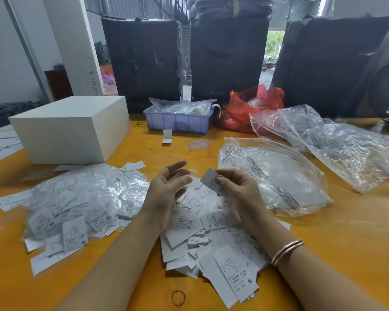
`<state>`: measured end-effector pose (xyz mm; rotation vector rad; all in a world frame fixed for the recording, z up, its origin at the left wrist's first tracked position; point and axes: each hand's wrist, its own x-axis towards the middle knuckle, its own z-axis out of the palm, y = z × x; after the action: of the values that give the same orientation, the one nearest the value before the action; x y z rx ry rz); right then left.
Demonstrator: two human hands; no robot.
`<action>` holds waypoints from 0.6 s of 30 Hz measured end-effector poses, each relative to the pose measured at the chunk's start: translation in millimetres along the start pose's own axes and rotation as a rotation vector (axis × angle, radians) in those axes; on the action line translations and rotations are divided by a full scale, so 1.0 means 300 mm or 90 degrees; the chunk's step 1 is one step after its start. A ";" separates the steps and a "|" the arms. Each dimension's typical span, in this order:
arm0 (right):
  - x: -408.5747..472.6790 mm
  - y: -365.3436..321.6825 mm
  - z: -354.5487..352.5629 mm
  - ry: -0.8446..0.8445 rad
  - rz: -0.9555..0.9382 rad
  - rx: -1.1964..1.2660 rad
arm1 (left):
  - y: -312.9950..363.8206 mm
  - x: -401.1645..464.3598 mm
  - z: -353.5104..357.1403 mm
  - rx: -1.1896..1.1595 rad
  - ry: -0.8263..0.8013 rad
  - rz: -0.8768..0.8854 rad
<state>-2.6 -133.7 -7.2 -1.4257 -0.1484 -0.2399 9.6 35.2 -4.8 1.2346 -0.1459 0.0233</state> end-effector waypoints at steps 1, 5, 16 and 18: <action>-0.001 -0.002 0.003 -0.012 -0.001 0.003 | -0.003 -0.001 0.001 0.016 0.000 0.007; -0.008 -0.006 0.014 -0.052 -0.013 -0.004 | -0.011 -0.005 0.006 0.074 0.003 0.030; -0.012 -0.005 0.018 -0.076 -0.035 -0.056 | -0.013 -0.006 0.011 0.164 -0.058 0.071; -0.013 -0.006 0.015 -0.082 -0.047 -0.090 | -0.011 -0.007 0.012 0.170 -0.055 0.070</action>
<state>-6.5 -129.2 -5.8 -1.5783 -0.2939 -0.2226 7.6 30.8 -7.0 1.4937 -0.2943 0.0874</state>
